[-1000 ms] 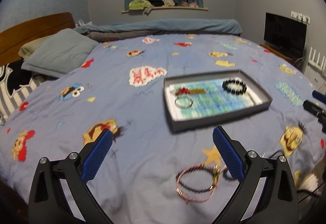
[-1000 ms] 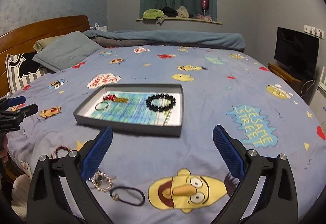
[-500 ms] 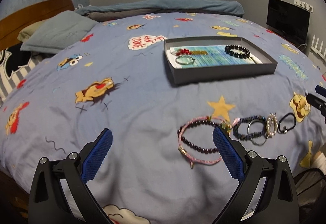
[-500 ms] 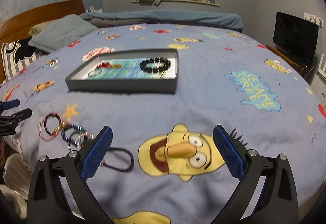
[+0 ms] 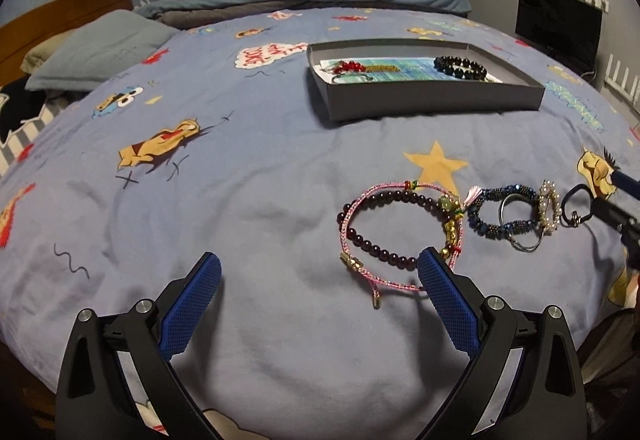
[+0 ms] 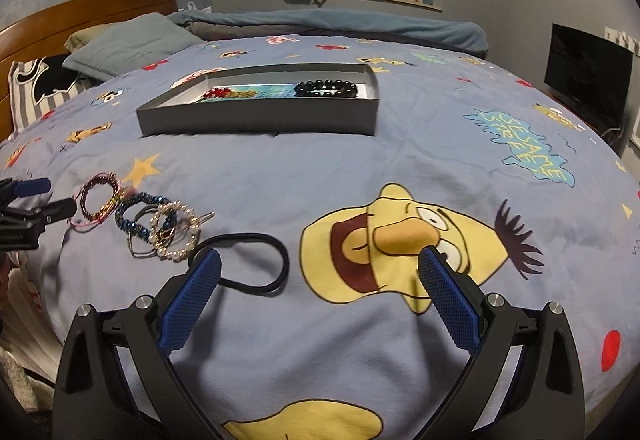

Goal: Organize jewelry
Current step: 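Withdraw both tools from the box back toward the remaining jewelry, then grasp the pink cord bracelet with the left tool while the right tool grasps the black hair tie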

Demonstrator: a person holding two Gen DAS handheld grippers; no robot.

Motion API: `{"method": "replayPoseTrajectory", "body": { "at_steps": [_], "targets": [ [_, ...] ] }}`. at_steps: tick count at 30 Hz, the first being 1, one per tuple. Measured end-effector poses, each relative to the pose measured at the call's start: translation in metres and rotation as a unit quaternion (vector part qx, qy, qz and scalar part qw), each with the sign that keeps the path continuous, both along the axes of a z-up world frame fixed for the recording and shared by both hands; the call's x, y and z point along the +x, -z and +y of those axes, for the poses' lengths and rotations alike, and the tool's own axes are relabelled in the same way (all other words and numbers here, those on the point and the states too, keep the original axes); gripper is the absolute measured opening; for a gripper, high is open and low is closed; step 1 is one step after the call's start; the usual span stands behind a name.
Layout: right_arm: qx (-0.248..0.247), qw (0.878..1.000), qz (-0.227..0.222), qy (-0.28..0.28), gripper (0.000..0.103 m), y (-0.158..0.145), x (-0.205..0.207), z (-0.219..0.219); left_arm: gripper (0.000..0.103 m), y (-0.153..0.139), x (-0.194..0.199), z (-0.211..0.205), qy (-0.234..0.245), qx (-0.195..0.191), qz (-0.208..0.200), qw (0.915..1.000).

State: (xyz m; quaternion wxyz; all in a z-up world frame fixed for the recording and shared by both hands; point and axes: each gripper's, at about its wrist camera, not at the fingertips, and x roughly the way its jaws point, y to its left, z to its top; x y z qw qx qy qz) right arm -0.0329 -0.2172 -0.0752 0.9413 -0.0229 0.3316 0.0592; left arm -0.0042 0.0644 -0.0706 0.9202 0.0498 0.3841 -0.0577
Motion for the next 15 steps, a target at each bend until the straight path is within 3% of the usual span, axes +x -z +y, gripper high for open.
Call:
{"method": "replayPoseTrajectory", "body": {
  "at_steps": [5, 11, 13, 15],
  "targets": [
    [0.006, 1.0, -0.001, -0.008, 0.095, 0.0019, 0.0009, -0.001, 0.096, -0.0016, -0.0018, 0.0045, 0.005, -0.01, -0.01, 0.9999],
    [0.01, 1.0, 0.006, -0.012, 0.083, 0.004, 0.0024, -0.0005, 0.092, -0.0024, -0.006, 0.0066, 0.007, -0.016, -0.012, 0.9998],
    [0.008, 1.0, 0.004, -0.014, 0.076, 0.0041, 0.0018, 0.0004, 0.072, -0.0014, -0.0074, 0.0044, 0.017, -0.016, -0.009, 0.9997],
    [0.009, 1.0, 0.007, -0.018, 0.067, 0.0048, 0.0024, 0.0011, 0.062, 0.0005, -0.0068, 0.0014, 0.027, -0.018, -0.002, 0.9995]
  ]
}}
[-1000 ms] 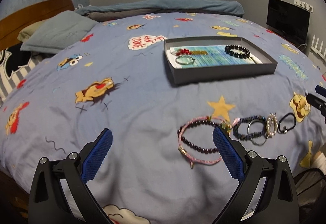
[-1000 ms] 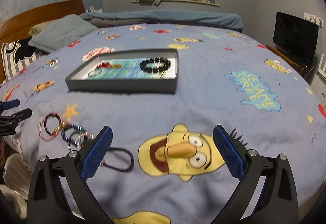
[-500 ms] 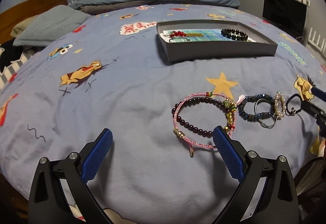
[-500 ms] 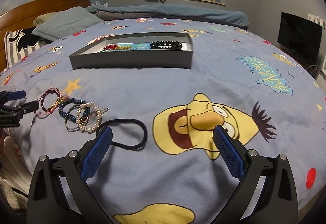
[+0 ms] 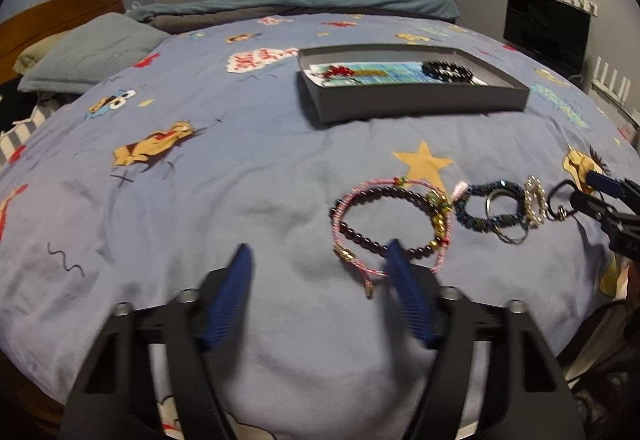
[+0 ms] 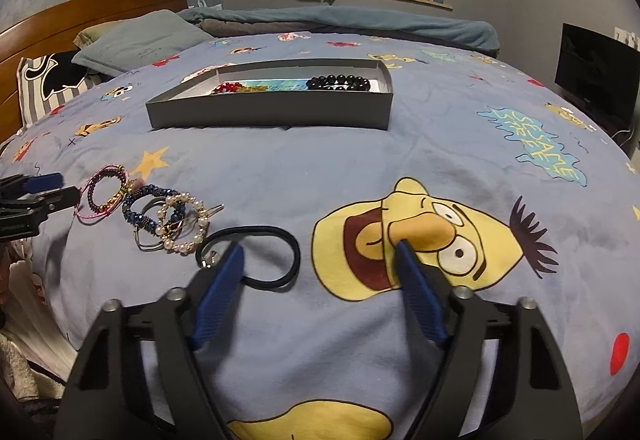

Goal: Organize jewelry
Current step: 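Grasp the pink cord bracelet with the left tool while the right tool grasps the black hair tie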

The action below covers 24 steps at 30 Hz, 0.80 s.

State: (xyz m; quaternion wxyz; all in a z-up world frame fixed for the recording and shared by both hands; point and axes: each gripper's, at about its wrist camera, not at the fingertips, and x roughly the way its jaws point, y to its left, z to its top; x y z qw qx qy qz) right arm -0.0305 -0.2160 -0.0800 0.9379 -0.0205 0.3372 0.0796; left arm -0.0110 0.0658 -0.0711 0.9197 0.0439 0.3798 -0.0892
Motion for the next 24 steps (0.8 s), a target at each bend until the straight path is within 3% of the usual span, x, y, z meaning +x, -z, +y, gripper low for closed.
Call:
{"method": "replayPoseTrajectory", "body": {
  "at_steps": [5, 9, 12, 20, 24],
  "targets": [
    [0.002, 1.0, 0.006, -0.012, 0.051, 0.002, 0.0, 0.004, 0.046, 0.002, 0.002, -0.005, 0.018, -0.013, 0.01, 0.9997],
    [0.009, 1.0, 0.012, -0.014, 0.039, 0.003, 0.0, 0.003, 0.027, 0.006, 0.004, -0.007, 0.023, -0.014, 0.02, 0.9994],
    [0.018, 1.0, 0.018, -0.014, 0.03, 0.004, 0.002, 0.001, 0.023, 0.008, 0.005, -0.009, 0.022, -0.009, 0.023, 0.9994],
    [0.021, 0.999, 0.033, -0.018, 0.024, 0.004, 0.011, 0.006, 0.02, 0.014, 0.014, -0.008, 0.011, -0.005, 0.043, 0.999],
    [0.025, 0.999, 0.031, -0.017, 0.012, 0.002, 0.011, 0.005, 0.017, 0.014, 0.014, -0.01, 0.012, 0.003, 0.04, 0.9991]
  ]
}}
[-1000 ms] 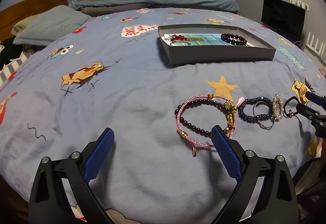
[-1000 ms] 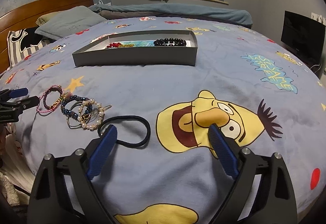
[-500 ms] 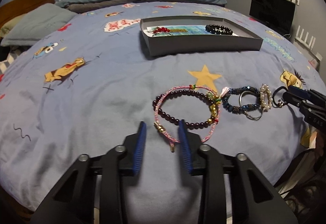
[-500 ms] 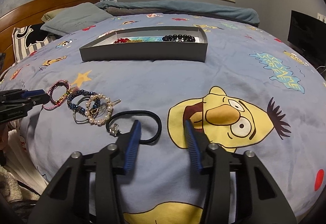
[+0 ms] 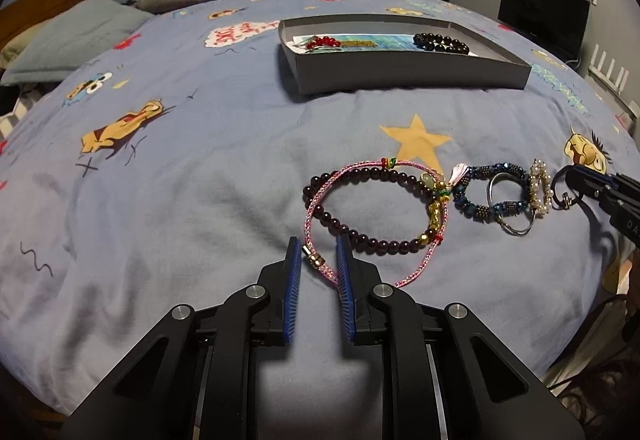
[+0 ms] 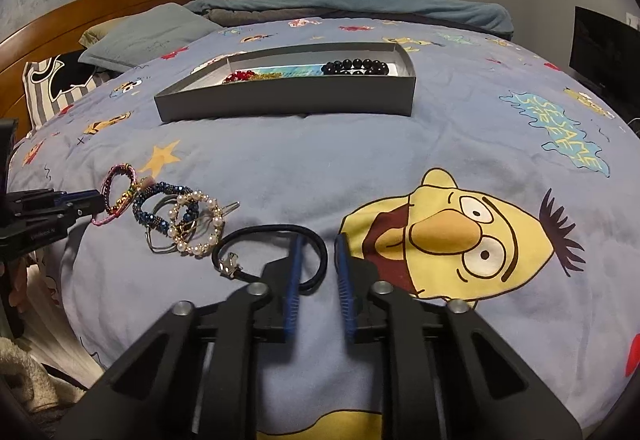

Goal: Organize jewelry
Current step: 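Grasp the pink cord bracelet with the left tool while the right tool grasps the black hair tie, then carry the pink bracelet and black hair tie into the grey box and open both tools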

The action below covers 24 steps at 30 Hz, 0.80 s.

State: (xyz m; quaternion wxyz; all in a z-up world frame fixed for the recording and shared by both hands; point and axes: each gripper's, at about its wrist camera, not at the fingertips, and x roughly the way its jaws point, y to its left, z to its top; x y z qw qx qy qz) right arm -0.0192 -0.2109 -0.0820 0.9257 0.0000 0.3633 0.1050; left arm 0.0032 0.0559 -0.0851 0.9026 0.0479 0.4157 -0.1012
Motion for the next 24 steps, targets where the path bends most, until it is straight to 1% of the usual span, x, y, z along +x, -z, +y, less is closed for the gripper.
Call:
{"method": "replayPoseTrajectory", "body": {
  "at_steps": [1, 4, 8, 12, 16, 21, 24],
  "targets": [
    [-0.001, 1.0, 0.0, -0.002, 0.009, 0.0, 0.0, 0.0, 0.011, -0.001, -0.001, 0.0, 0.003, 0.003, -0.004, 1.0],
    [-0.003, 1.0, -0.003, -0.008, 0.005, -0.002, -0.002, 0.001, 0.007, -0.005, -0.004, -0.001, 0.007, 0.008, -0.014, 0.9999],
    [-0.002, 1.0, -0.007, -0.01, 0.004, -0.006, -0.003, 0.001, 0.006, -0.016, -0.008, -0.002, 0.012, 0.018, -0.041, 0.9989],
    [-0.005, 1.0, -0.026, -0.011, 0.003, -0.016, -0.006, 0.002, 0.006, -0.038, -0.011, 0.0, 0.018, 0.014, -0.076, 0.9968],
    [-0.006, 0.999, -0.049, -0.009, 0.003, -0.033, -0.004, -0.001, 0.006, -0.062, -0.012, 0.001, 0.027, -0.001, -0.109, 0.9937],
    [-0.006, 0.997, -0.082, 0.004, 0.003, -0.06, 0.003, -0.009, 0.005, -0.092, -0.013, 0.002, 0.033, 0.002, -0.149, 0.9883],
    [-0.004, 0.995, -0.098, 0.015, 0.003, -0.073, 0.01, -0.015, 0.005, -0.104, -0.008, 0.003, 0.029, 0.002, -0.163, 0.9861]
  ]
}}
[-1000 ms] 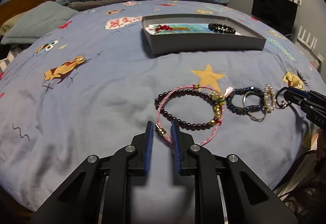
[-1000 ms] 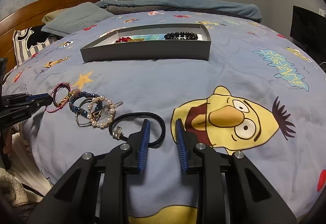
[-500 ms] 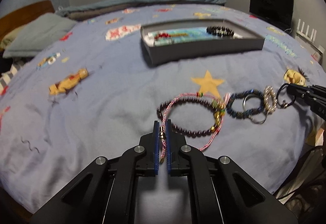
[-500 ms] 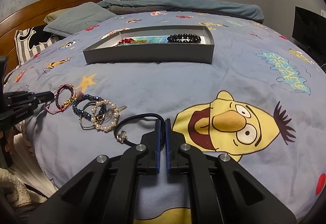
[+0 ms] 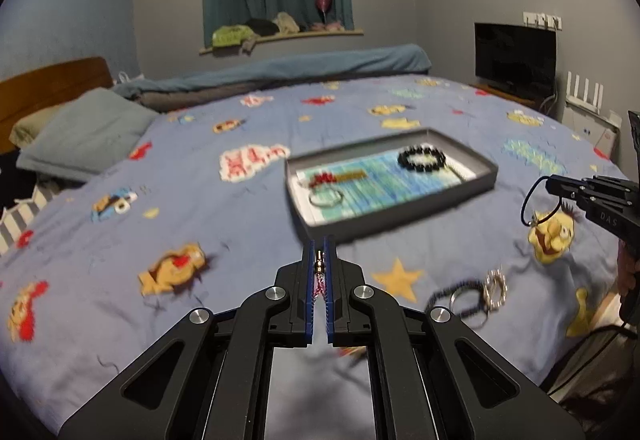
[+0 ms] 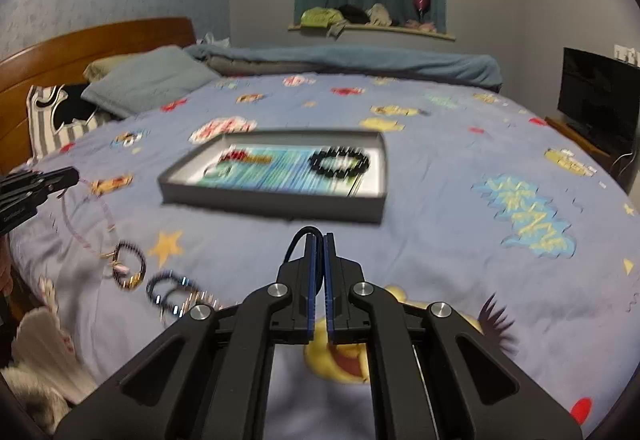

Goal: Organize jewelry
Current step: 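Carry the pink bracelet and black hair tie into the grey box and open both tools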

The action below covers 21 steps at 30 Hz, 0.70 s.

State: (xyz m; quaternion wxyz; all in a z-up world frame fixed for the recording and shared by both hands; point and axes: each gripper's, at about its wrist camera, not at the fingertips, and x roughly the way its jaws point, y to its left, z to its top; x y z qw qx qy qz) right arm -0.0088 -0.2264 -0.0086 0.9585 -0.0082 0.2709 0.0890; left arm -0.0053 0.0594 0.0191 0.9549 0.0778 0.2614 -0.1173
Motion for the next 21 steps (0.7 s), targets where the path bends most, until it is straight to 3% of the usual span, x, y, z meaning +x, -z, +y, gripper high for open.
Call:
{"method": "replayPoseTrajectory", "body": {
  "at_steps": [10, 21],
  "targets": [
    [0.006, 0.999, -0.03, 0.02, 0.003, -0.029, 0.025, -0.012, 0.005, -0.03, 0.022, 0.013, -0.013, -0.017, -0.028, 0.9994],
    [0.017, 0.999, -0.02, 0.031, 0.003, -0.031, 0.067, -0.012, 0.005, -0.048, 0.066, -0.01, 0.012, -0.009, -0.038, 0.9992]
  ]
}}
